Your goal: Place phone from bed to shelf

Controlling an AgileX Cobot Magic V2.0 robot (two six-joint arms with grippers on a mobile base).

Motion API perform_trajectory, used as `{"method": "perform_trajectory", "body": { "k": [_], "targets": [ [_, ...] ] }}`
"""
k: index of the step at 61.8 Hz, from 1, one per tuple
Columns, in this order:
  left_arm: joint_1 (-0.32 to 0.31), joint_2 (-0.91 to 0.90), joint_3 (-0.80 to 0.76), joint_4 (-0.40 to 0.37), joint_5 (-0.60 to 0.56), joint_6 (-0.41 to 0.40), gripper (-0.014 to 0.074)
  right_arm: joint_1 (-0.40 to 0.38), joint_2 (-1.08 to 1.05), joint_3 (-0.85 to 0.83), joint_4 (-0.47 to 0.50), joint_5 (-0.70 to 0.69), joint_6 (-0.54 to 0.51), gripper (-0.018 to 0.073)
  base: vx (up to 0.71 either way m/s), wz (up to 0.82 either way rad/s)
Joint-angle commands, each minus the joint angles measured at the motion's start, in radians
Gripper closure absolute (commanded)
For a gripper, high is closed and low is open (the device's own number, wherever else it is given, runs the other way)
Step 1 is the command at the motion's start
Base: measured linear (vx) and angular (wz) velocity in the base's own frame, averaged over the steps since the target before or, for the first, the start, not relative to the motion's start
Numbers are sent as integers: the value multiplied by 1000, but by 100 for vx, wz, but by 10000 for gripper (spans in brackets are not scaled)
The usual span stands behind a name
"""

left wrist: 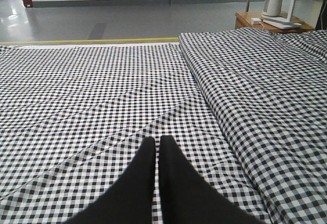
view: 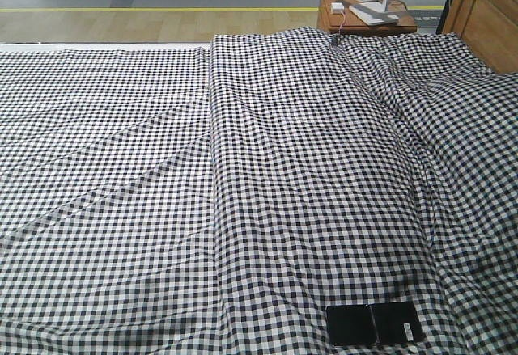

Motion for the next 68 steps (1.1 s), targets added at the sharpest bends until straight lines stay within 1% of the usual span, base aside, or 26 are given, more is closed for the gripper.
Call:
{"method": "perform_trajectory", "body": {
  "k": [1,68],
  "targets": [
    [-1,-5,2,-10,-73,-4,596,-3,-5,7,-11,-73,-6,564,0,0],
    [-1,-5,2,-10,-73,-4,596,-3,-5,6,-11,-80,-6,564,0,0]
  ]
}}
